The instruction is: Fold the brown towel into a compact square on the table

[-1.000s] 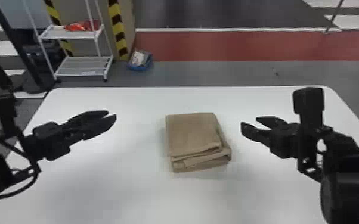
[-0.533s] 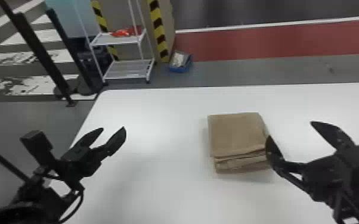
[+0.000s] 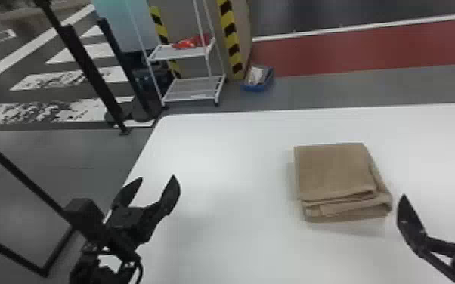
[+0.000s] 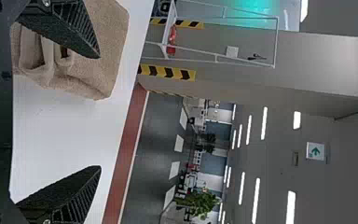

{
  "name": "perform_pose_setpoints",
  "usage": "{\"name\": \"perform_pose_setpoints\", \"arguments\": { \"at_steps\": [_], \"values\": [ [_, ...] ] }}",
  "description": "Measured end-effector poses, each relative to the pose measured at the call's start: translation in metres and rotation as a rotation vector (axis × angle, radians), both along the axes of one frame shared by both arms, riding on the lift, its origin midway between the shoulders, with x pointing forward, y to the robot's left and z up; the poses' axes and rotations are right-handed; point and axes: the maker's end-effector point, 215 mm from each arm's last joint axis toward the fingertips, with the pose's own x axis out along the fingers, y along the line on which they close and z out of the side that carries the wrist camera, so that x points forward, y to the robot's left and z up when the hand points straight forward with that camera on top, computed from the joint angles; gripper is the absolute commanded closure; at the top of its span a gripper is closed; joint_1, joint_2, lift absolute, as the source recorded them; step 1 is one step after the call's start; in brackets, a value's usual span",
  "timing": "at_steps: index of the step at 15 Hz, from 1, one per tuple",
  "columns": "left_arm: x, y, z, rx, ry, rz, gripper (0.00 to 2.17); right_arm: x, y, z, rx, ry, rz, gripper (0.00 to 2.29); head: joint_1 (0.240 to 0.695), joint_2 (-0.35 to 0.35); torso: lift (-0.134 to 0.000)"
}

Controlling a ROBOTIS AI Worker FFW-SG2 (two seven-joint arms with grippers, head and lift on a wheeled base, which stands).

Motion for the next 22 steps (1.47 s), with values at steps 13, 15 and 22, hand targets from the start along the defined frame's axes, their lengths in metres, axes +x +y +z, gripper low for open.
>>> {"name": "perform_pose_setpoints", "arguments": {
  "at_steps": [13, 15, 22],
  "values": [
    [-0.026, -0.02, 0.011, 0.121, -0.028, 0.025, 0.07, -0.002, -0.017, -0.002, 0.047, -0.002, -0.027, 0.05, 0.695, 0.255, -0.128],
    [-0.026, -0.023, 0.009, 0.119, -0.013, 0.016, 0.07, -0.004, -0.017, -0.001, 0.048, -0.002, -0.026, 0.05, 0.695, 0.253, -0.128],
    [-0.026, -0.029, 0.004, 0.117, 0.01, -0.019, 0.07, -0.009, -0.015, -0.002, 0.045, 0.003, -0.023, 0.05, 0.695, 0.249, -0.128]
  ]
}}
